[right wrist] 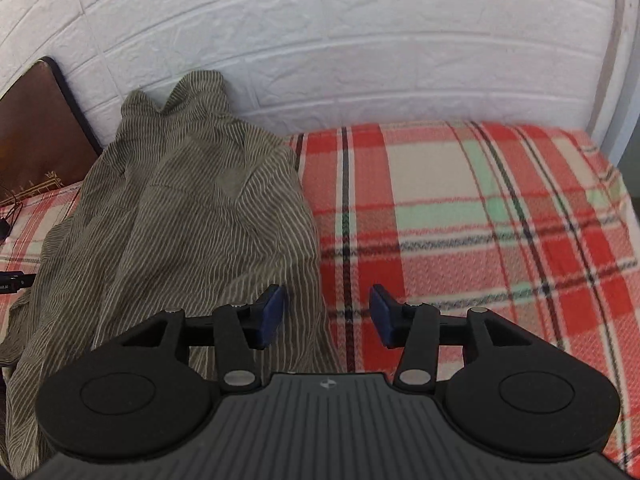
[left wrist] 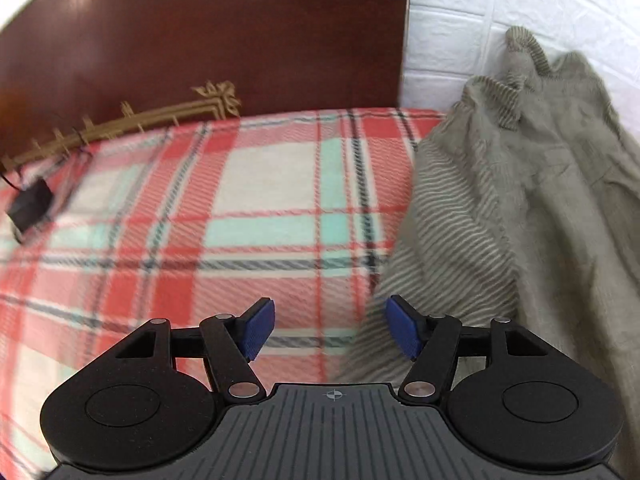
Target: Fold clothes
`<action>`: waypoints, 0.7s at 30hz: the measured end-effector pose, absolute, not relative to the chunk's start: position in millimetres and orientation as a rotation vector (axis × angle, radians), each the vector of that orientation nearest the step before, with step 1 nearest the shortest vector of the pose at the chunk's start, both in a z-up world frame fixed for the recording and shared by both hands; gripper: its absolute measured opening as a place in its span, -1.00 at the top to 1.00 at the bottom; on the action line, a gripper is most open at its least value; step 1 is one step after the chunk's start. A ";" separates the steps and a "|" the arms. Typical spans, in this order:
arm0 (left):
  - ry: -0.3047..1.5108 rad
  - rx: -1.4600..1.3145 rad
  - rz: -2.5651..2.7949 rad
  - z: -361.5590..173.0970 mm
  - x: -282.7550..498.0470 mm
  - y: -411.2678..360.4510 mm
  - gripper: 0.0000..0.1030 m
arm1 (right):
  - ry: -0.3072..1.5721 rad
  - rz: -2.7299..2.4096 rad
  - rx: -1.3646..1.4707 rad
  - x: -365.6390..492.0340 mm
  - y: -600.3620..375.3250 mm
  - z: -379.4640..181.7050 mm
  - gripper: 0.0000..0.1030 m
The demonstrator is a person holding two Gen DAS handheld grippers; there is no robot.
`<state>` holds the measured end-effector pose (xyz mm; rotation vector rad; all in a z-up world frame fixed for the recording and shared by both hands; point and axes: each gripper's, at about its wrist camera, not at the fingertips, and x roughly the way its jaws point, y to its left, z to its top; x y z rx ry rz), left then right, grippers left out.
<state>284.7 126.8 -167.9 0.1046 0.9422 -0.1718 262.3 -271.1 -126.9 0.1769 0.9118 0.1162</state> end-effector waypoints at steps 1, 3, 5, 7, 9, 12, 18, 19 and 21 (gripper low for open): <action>0.942 0.105 -0.184 -168.7 284.4 124.6 -0.44 | 0.919 0.117 0.180 264.0 -269.3 -130.9 -0.02; 0.935 0.124 -0.205 -170.4 283.0 118.6 -0.23 | 0.936 0.121 0.186 267.5 -265.9 -138.9 -0.02; 0.923 0.126 -0.225 -170.8 280.8 113.9 0.52 | 0.961 0.139 0.196 272.1 -263.0 -146.1 0.05; 0.916 0.115 -0.227 -168.9 278.6 111.6 1.00 | 0.996 0.163 0.194 277.0 -259.7 -151.4 0.80; 0.894 0.127 -0.203 -165.0 275.4 110.1 1.00 | 0.978 0.150 0.150 278.5 -258.2 -145.3 0.89; 0.844 0.124 -0.167 -152.9 276.4 118.2 1.00 | 0.912 0.110 0.119 280.2 -267.8 -125.6 0.92; 0.788 0.114 -0.117 -126.7 282.5 136.8 1.00 | 0.773 -0.110 0.088 286.1 -309.6 -94.4 0.95; 0.787 0.145 -0.100 -128.3 282.1 135.9 1.00 | 0.778 -0.132 0.092 287.8 -314.8 -97.6 0.95; 0.789 0.218 -0.049 -135.4 281.7 135.5 1.00 | 0.817 -0.168 0.091 291.2 -320.0 -111.2 0.95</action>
